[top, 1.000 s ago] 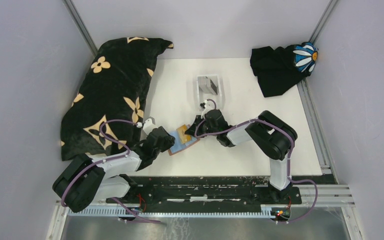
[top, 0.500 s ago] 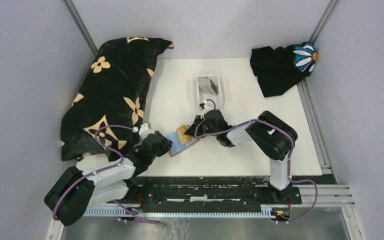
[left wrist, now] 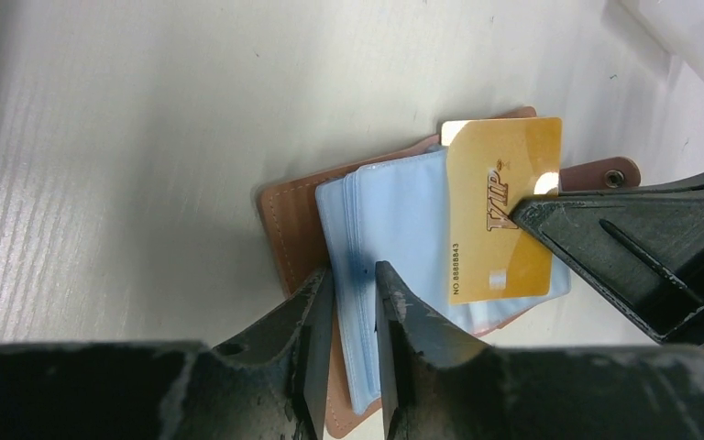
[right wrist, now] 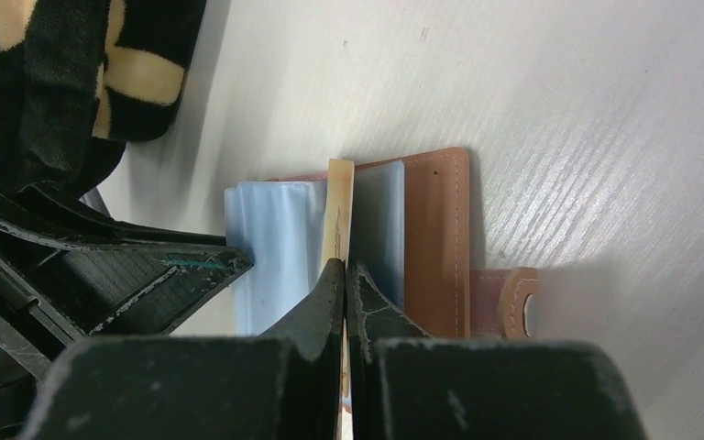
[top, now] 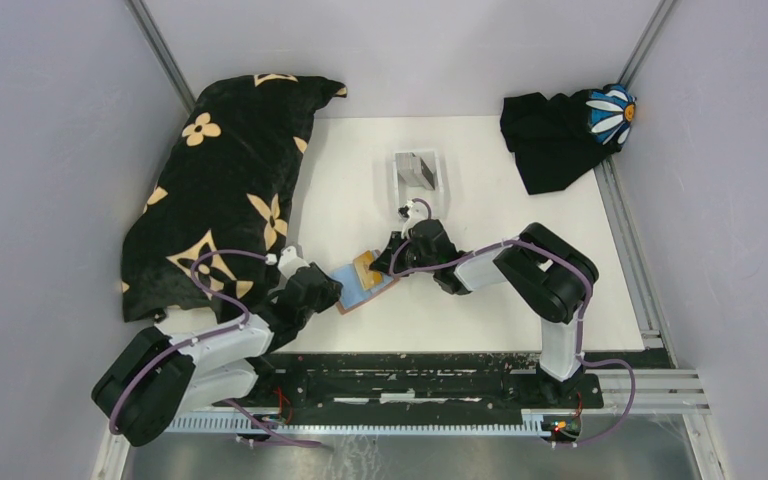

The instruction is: Put the credit cards into the card holder

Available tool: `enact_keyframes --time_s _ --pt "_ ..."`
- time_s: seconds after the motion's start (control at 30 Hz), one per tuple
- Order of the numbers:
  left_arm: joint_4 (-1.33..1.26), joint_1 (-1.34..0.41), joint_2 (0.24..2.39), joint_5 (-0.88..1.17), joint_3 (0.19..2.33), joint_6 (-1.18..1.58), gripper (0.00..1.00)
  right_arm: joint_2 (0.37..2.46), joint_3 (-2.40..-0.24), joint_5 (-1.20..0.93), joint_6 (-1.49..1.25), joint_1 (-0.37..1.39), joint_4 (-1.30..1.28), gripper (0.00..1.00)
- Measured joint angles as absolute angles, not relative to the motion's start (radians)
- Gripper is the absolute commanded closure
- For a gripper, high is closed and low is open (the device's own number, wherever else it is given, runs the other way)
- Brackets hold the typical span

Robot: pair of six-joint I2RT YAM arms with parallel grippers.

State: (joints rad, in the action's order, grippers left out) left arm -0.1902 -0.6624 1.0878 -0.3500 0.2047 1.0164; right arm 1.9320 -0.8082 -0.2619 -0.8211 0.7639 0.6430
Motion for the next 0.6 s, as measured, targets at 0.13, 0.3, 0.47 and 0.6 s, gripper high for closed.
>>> enact_keyframes --time_s 0.13,0.3,0.47,0.6 --pt "-0.200 -0.662 1.107 -0.359 0.207 1.016 0.75 1.931 -0.803 -0.262 -0.814 0.764 0.644 0.99" --pt "-0.188 -0.662 1.153 -0.366 0.247 1.015 0.79 1.931 -0.792 -0.260 -0.814 0.764 0.659 0.99" --pt "-0.189 -0.662 1.188 -0.366 0.270 1.015 0.82 1.931 -0.785 -0.258 -0.818 0.761 0.679 0.99" --pt "-0.191 -0.662 1.208 -0.367 0.282 1.013 0.83 1.933 -0.777 -0.257 -0.829 0.758 0.702 0.99"
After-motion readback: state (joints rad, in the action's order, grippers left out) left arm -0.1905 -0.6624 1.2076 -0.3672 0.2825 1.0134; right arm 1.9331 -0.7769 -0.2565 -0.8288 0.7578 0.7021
